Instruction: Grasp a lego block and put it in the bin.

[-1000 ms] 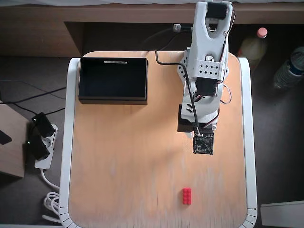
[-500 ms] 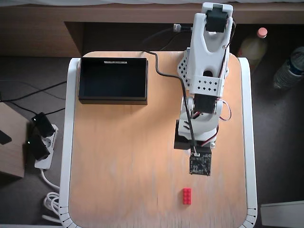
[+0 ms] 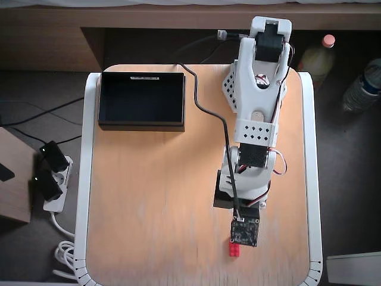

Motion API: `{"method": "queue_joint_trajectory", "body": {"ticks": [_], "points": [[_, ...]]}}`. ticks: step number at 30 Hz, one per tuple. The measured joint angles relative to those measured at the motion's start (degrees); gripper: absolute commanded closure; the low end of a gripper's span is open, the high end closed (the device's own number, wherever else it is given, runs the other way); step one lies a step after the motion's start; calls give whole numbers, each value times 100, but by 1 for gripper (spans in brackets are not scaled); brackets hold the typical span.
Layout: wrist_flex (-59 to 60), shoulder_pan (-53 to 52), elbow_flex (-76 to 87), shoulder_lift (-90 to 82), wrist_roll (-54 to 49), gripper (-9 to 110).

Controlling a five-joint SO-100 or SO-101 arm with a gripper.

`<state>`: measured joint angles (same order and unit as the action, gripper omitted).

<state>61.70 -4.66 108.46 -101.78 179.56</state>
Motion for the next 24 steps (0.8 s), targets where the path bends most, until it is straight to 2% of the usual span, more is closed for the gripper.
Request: {"method": "queue_joint_trajectory", "body": {"ticks": [8,24], "points": [[0,-114,-712,615,-53,83],[-747,-158,-923,1485,246,79]]}}
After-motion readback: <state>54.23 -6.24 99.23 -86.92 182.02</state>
